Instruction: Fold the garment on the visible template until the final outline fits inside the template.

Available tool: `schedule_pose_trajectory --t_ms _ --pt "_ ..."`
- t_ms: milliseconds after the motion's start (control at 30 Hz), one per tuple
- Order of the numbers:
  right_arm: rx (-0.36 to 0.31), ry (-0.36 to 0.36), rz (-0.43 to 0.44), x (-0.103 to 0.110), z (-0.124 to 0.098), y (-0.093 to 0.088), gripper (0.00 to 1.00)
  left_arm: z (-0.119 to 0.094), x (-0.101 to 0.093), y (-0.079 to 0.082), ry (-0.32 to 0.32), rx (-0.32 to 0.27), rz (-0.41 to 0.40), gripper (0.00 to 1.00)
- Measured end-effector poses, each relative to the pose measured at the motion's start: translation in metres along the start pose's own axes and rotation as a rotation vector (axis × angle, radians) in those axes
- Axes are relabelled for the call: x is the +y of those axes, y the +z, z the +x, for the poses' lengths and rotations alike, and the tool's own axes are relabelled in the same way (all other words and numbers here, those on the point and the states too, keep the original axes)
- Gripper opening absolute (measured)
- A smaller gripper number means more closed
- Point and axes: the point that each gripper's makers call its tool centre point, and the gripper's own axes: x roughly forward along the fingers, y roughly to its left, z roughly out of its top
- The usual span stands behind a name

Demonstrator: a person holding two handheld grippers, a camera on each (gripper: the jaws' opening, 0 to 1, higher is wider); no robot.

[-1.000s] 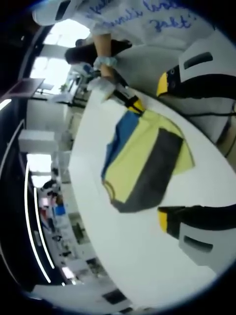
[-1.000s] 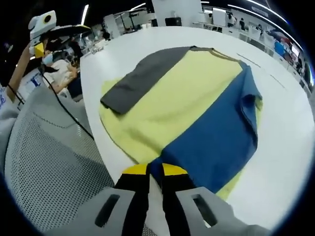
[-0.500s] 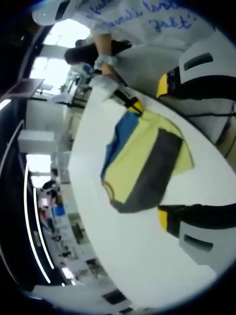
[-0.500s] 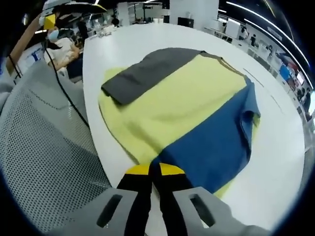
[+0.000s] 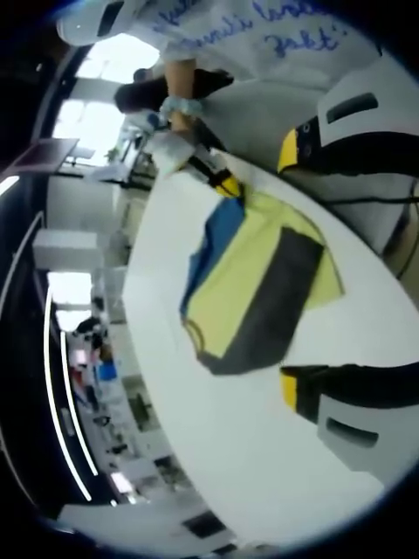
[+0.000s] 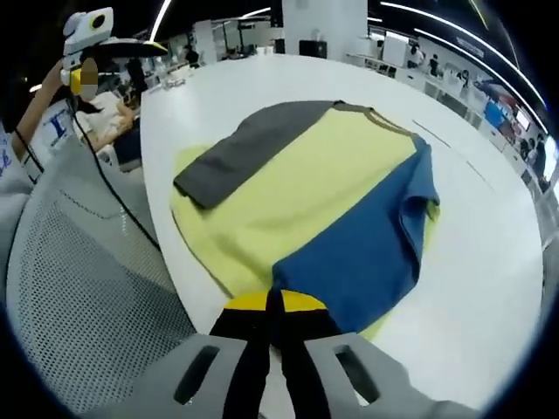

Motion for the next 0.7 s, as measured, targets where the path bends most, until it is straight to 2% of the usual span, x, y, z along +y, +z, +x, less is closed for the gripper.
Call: schedule_pose_trajectory --t_ms 433,700 --pt "-0.036 -0.091 0.029 -0.039 -0.030 0.003 0.03 0.000 -0.006 0.003 -0.007 0.016 0.023 0.90" --pt "-0.032 -0.153 0.042 -0.066 -0.047 -0.006 0.03 -0.004 -0.010 0.004 -0.002 0.023 0.019 0.89"
